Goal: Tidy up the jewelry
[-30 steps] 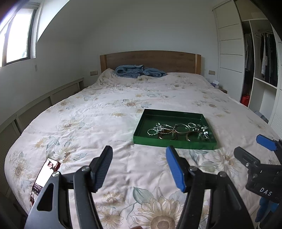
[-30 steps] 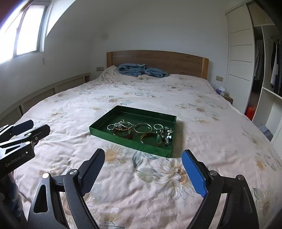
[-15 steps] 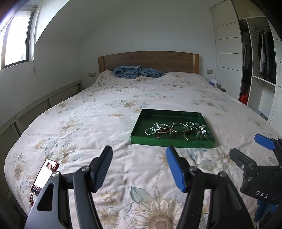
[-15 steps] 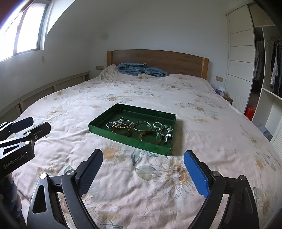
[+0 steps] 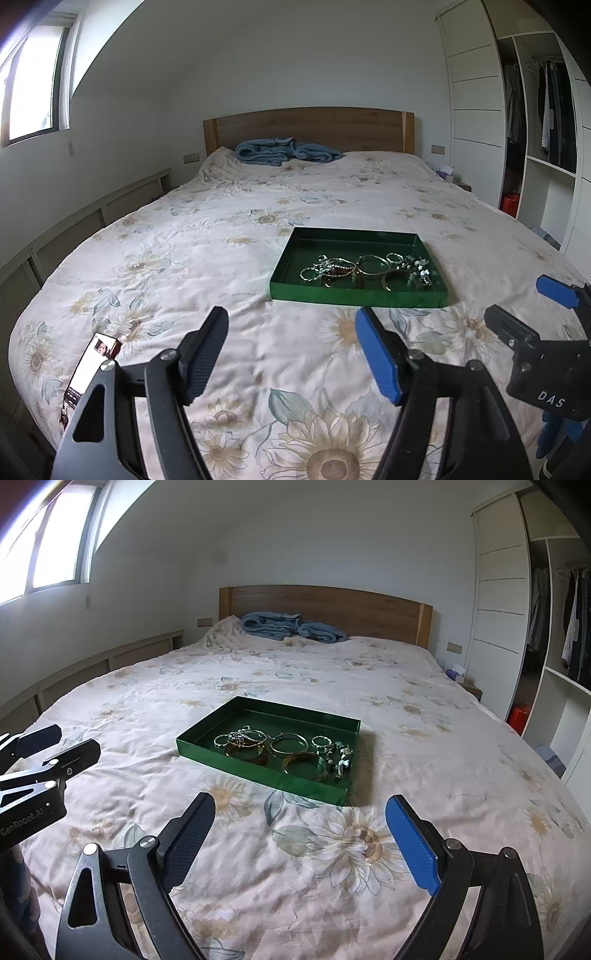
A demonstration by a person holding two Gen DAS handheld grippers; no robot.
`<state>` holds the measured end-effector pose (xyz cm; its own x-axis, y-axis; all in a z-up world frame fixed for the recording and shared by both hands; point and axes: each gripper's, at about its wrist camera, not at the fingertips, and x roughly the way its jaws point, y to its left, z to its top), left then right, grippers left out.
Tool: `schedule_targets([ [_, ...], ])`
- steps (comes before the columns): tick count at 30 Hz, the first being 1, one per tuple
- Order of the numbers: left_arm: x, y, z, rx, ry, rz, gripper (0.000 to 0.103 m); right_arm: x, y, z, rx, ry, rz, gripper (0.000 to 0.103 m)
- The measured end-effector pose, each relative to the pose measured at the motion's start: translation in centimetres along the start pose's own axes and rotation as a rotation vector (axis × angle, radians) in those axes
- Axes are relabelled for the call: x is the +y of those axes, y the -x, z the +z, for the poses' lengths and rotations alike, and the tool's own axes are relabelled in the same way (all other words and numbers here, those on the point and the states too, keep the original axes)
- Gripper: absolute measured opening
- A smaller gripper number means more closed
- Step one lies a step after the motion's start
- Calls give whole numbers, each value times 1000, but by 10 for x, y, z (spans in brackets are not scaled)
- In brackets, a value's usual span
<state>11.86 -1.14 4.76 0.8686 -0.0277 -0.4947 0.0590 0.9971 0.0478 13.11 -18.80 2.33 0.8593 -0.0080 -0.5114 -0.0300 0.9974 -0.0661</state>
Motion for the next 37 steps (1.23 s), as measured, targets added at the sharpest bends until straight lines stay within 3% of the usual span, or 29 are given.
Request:
schedule_targets([
  [9,-4,0,-2,-4,-11,-2,72,-5,1,-3,-4,4,-11,98],
  [37,-7,-1,-12,10,-4,9,72,-11,3,-5,-8,-5,-13,99],
])
